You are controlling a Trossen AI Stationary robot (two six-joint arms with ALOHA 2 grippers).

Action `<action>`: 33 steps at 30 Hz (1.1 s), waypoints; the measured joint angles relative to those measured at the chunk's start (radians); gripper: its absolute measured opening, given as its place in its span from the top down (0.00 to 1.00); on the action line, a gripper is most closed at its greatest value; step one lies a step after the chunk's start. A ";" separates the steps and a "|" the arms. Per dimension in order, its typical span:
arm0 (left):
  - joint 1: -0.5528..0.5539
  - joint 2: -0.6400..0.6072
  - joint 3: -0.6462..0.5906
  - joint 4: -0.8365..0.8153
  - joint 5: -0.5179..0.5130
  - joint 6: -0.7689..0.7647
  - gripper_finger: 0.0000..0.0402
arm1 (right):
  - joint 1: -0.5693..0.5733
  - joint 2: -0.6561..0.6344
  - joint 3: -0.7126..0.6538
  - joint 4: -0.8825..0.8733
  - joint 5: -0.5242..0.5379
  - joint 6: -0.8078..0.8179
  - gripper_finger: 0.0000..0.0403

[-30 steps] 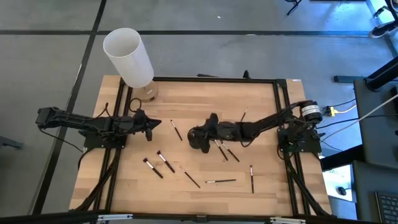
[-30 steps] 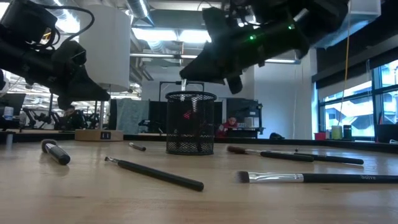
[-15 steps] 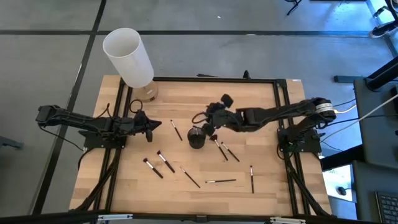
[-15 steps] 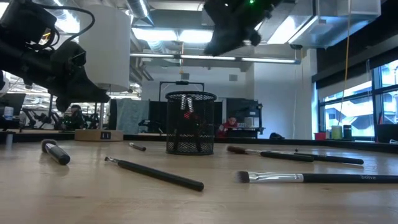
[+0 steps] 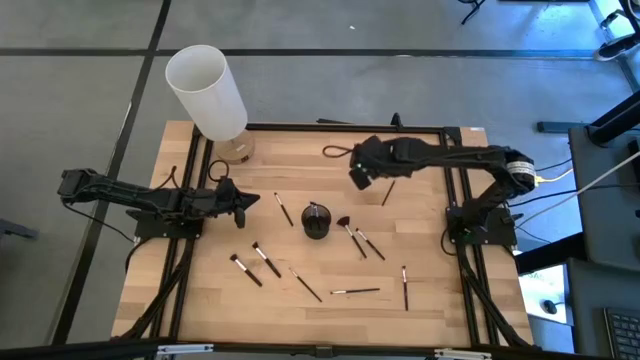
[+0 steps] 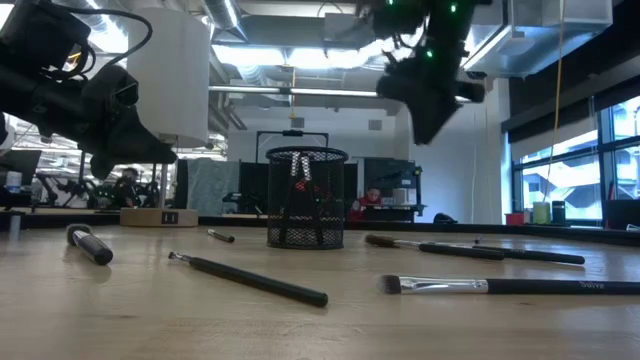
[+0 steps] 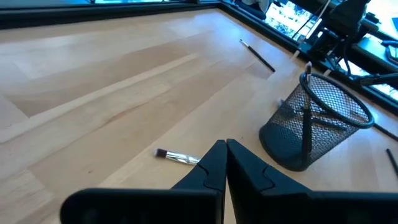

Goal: Sort items
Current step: Put the silver eyeshadow brush into the pen holder

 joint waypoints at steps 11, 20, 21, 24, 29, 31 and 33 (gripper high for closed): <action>0.000 0.000 0.000 0.008 0.010 0.036 0.99 | -0.198 0.004 -0.110 -0.007 -0.118 0.038 0.69; 0.000 0.000 0.000 0.007 0.033 0.082 0.99 | -0.402 0.005 -0.404 0.264 -0.347 0.103 0.63; 0.000 0.000 0.000 0.007 0.031 0.092 0.99 | -0.420 0.005 -0.428 0.305 -0.362 0.112 0.63; 0.000 0.000 0.000 0.007 0.029 0.096 0.99 | -0.461 0.005 -0.480 0.401 -0.399 0.127 0.63; 0.000 0.000 0.000 0.007 0.029 0.084 0.99 | -0.501 0.005 -0.493 0.433 -0.394 0.136 0.64; 0.000 0.000 0.000 0.007 0.029 0.084 0.99 | -0.507 0.005 -0.493 0.435 -0.395 0.144 0.66; 0.000 0.000 0.000 0.007 0.021 0.084 0.99 | -0.507 0.005 -0.493 0.436 -0.395 0.155 0.70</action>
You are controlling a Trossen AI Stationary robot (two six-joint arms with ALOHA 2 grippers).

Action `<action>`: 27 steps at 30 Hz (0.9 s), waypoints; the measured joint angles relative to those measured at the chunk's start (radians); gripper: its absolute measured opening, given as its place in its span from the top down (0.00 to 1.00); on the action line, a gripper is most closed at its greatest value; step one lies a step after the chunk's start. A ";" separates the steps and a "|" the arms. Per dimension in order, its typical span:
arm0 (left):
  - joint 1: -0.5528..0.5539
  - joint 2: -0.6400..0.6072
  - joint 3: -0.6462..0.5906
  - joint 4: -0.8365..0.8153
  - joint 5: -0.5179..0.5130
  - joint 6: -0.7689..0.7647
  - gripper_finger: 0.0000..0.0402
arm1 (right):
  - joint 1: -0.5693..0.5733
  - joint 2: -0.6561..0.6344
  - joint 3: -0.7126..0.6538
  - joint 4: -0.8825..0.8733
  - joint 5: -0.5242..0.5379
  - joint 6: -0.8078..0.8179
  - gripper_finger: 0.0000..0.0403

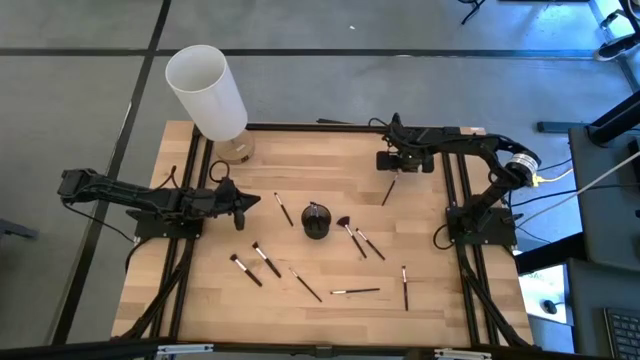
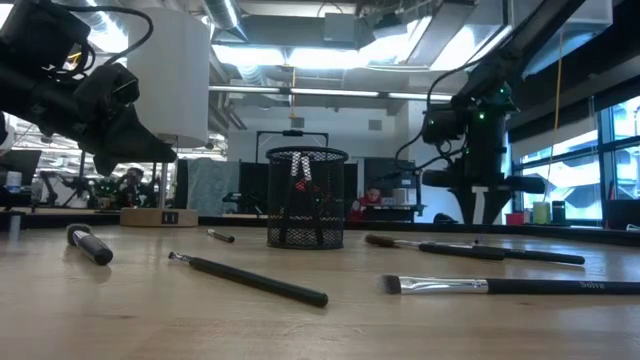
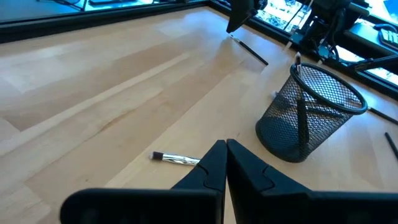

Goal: Sort items
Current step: Put the silver eyeshadow brush into the pen holder

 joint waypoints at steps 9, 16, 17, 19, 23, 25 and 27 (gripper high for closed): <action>0.000 0.000 0.000 0.001 -0.009 -0.003 0.99 | 0.015 0.013 0.000 0.005 0.008 0.038 0.85; 0.000 0.000 0.000 0.002 0.023 -0.011 0.99 | 0.024 0.084 0.004 0.006 0.019 0.065 0.88; 0.000 0.000 0.000 0.002 0.026 -0.011 0.99 | 0.024 0.091 0.003 0.010 0.023 0.065 0.88; 0.000 0.000 0.000 0.002 0.034 -0.011 0.99 | 0.024 0.096 0.003 0.012 0.021 0.060 0.88; 0.000 0.000 0.000 0.002 0.038 -0.011 0.99 | 0.024 0.086 0.010 0.005 0.008 0.033 0.88; 0.000 0.000 0.000 0.002 0.038 -0.006 0.99 | 0.024 0.075 0.018 -0.006 0.012 0.020 0.88; 0.000 0.000 0.000 0.002 0.037 -0.004 0.99 | 0.024 0.069 0.025 -0.009 0.018 0.005 0.89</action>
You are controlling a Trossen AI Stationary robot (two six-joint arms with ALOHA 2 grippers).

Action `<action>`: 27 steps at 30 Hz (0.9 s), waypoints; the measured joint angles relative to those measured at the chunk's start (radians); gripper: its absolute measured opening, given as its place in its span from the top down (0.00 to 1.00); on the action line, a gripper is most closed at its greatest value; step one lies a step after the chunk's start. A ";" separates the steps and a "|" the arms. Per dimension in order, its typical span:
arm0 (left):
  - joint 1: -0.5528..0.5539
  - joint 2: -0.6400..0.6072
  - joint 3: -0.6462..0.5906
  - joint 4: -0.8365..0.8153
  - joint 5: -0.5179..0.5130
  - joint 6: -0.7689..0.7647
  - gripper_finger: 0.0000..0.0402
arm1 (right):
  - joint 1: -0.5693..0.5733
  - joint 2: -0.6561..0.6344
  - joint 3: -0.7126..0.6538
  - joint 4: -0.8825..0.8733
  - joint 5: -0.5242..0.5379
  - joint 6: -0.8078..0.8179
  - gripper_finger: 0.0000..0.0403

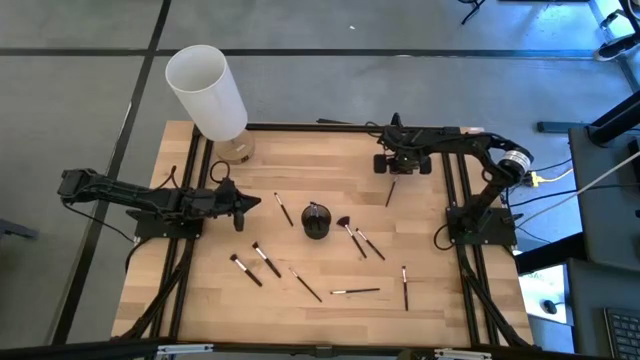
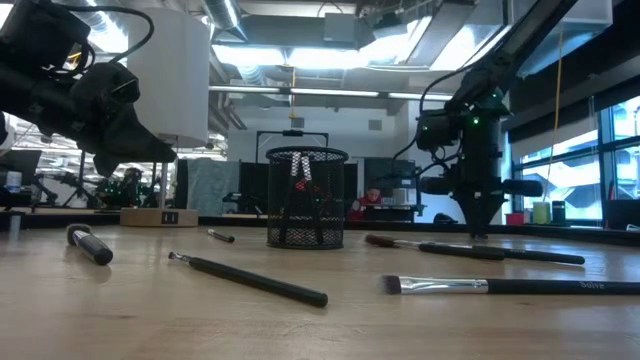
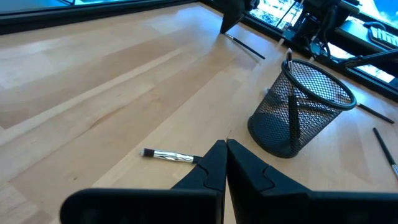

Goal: Sort items
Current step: Put the silver eyeshadow brush into the pen holder

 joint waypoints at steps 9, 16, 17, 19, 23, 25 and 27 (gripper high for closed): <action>0.000 0.000 0.000 0.000 0.003 -0.002 0.99 | 0.000 -0.003 0.010 -0.017 -0.011 -0.049 0.99; 0.000 0.000 0.000 0.000 0.006 -0.006 0.99 | 0.030 -0.033 0.016 -0.024 -0.012 -0.083 0.99; 0.000 0.000 0.000 0.000 0.006 -0.006 0.99 | 0.037 -0.044 0.021 -0.024 -0.012 -0.087 0.99; 0.000 0.000 0.000 0.000 0.006 -0.006 0.99 | 0.053 -0.069 0.034 -0.024 -0.011 -0.101 1.00; 0.000 0.000 0.000 -0.001 0.005 -0.006 0.99 | 0.097 -0.129 0.071 -0.023 -0.009 -0.110 1.00; 0.000 0.000 0.000 -0.001 0.005 -0.001 0.99 | 0.125 -0.153 0.092 -0.023 -0.010 -0.116 1.00; 0.000 0.000 0.000 -0.001 0.005 0.001 0.99 | 0.159 -0.176 0.117 -0.025 -0.009 -0.122 1.00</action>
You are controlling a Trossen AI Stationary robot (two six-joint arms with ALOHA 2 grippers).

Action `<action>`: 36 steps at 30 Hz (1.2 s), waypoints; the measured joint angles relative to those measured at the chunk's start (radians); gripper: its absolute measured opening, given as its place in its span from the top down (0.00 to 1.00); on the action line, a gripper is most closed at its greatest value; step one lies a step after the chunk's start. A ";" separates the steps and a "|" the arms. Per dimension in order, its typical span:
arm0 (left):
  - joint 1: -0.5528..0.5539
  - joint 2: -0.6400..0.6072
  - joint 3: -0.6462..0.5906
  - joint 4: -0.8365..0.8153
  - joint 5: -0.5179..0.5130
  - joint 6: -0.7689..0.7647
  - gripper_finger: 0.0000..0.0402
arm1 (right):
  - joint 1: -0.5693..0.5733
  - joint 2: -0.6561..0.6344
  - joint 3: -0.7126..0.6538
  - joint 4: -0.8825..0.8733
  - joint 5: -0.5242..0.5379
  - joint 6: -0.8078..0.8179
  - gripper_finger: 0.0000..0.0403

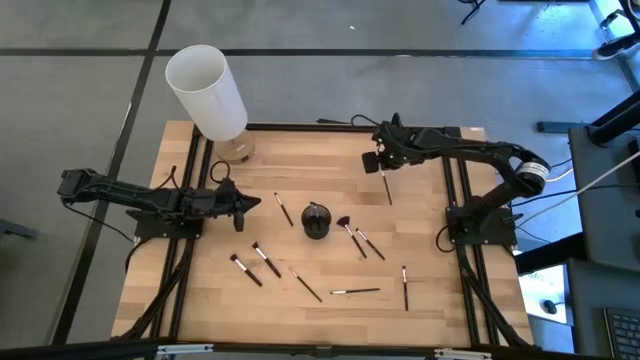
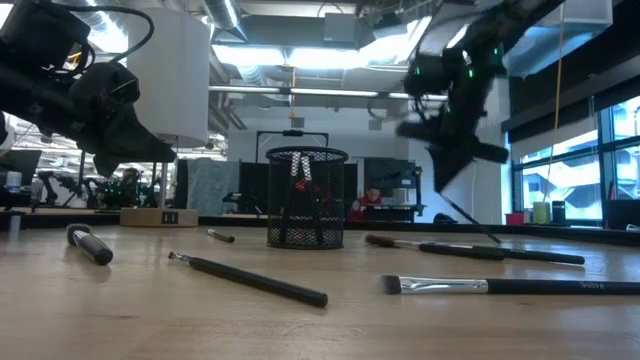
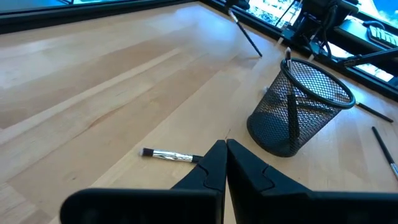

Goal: Sort items
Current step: Put the silver eyeshadow brush into the pen holder

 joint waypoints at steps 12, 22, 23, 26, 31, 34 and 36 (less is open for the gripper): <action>0.000 0.000 0.000 0.000 0.000 -0.008 0.99 | 0.263 -0.034 0.254 0.002 0.098 -0.039 1.00; 0.000 0.000 0.000 0.001 -0.004 -0.008 0.99 | 0.377 0.006 0.370 -0.025 0.227 -0.144 0.97; 0.000 0.000 0.000 0.001 -0.005 -0.009 0.99 | 0.370 0.024 0.370 -0.044 0.236 -0.163 0.96; 0.000 0.000 0.000 0.006 -0.005 -0.020 0.99 | 0.333 0.095 0.369 -0.067 0.222 -0.204 0.92; 0.000 0.000 0.000 0.006 -0.020 -0.023 0.99 | 0.257 0.212 0.369 -0.025 0.070 -0.343 0.83; 0.000 0.000 0.000 0.006 -0.058 0.003 0.99 | 0.227 0.277 0.369 -0.012 -0.012 -0.482 0.77; 0.001 0.000 0.000 0.006 -0.093 0.029 0.99 | 0.213 0.313 0.369 -0.013 -0.060 -0.565 0.75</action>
